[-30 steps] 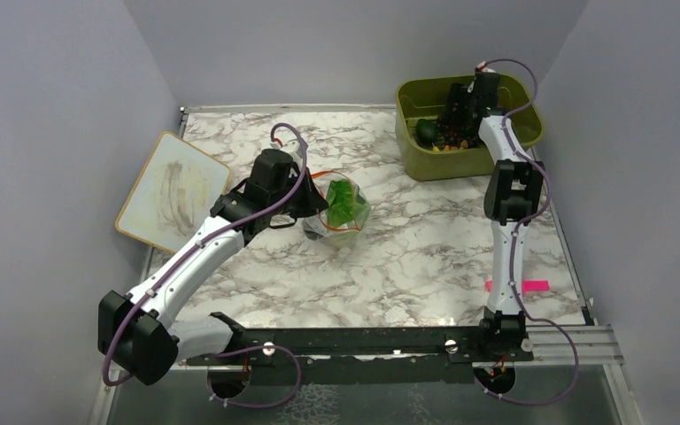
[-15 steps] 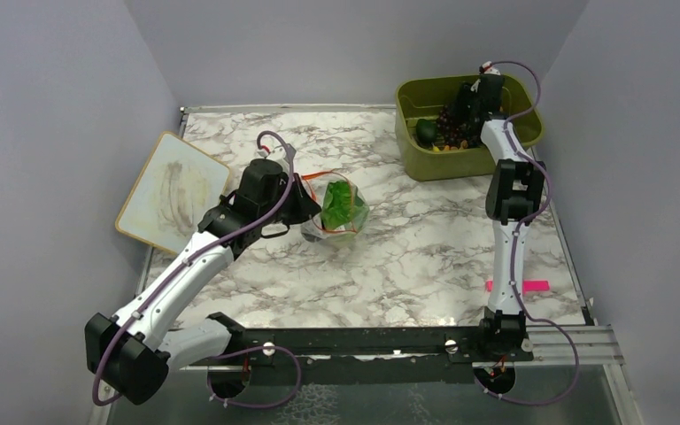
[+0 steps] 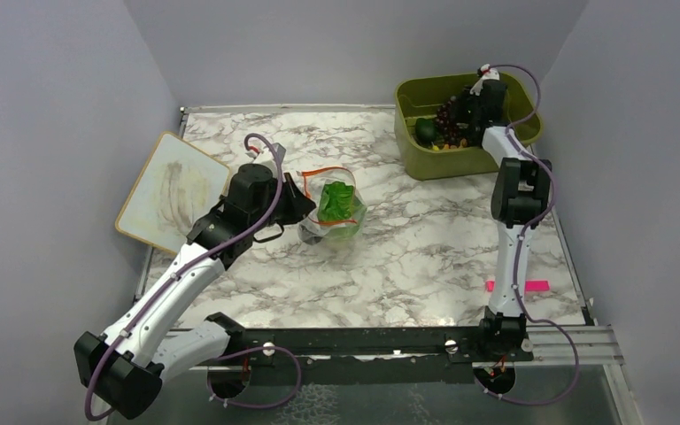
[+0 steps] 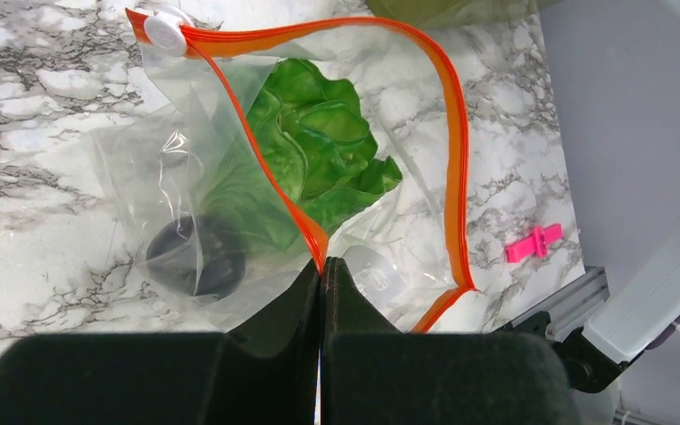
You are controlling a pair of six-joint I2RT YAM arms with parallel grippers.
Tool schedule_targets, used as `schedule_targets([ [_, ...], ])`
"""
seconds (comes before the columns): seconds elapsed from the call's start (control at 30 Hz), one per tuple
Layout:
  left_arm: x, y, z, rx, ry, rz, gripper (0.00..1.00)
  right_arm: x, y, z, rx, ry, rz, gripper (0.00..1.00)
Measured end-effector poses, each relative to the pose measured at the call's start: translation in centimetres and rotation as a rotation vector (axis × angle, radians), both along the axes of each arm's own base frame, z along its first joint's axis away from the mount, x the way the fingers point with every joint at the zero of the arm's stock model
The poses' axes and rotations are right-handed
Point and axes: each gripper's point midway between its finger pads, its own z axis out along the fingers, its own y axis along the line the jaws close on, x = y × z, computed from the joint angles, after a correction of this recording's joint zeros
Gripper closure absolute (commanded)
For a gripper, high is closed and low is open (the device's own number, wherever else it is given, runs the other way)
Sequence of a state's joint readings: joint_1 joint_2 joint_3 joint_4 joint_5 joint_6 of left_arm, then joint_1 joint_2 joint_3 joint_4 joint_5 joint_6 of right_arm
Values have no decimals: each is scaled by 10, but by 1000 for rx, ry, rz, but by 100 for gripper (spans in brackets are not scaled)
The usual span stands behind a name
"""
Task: Place the food in the zip-top bag and seal the zipper
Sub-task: Pick up the fake fruit from the bin, then place the fake fruit in the zipper food storage bag.
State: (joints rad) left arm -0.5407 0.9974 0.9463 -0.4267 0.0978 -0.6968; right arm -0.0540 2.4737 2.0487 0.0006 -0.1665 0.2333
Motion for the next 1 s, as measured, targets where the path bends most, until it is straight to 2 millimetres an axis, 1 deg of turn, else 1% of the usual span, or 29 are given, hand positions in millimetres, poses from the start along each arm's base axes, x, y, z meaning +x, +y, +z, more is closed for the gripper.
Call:
schedule_targets([
  [0.07, 1, 0, 4, -7, -18, -1, 100, -8, 3, 9, -2, -14, 18, 92],
  [0.13, 1, -1, 5, -17, -43, -5, 100, -16, 6, 22, -6, -33, 33, 93],
  [0.3, -1, -8, -4, -58, -84, -50, 100, -36, 10, 65, -31, -100, 67, 94],
  [0.37, 0, -12, -3, -74, -103, -66, 100, -46, 12, 87, -41, -135, 81, 96],
  [0.43, 2, -15, 3, -91, -130, -77, 100, -56, 15, 108, -48, -162, 94, 96],
  [0.47, 3, -17, 7, -98, -145, -82, 100, -62, 16, 120, -53, -181, 103, 96],
  [0.5, 5, -17, 10, -102, -159, -85, 100, -68, 18, 140, -60, -211, 111, 96],
  [0.53, 5, -18, 12, -104, -170, -89, 100, -70, 18, 145, -62, -220, 113, 96],
  [0.63, 7, -19, 17, -102, -189, -97, 100, -81, 19, 185, -73, -285, 117, 96],
  [0.73, 9, -20, 23, -96, -207, -104, 100, -93, 20, 216, -77, -332, 120, 96],
  [0.83, 10, -22, 26, -94, -214, -115, 100, -106, 24, 236, -69, -348, 133, 96],
  [1.0, 11, -23, 21, -79, -207, -128, 100, -131, 34, 258, -36, -346, 176, 97],
])
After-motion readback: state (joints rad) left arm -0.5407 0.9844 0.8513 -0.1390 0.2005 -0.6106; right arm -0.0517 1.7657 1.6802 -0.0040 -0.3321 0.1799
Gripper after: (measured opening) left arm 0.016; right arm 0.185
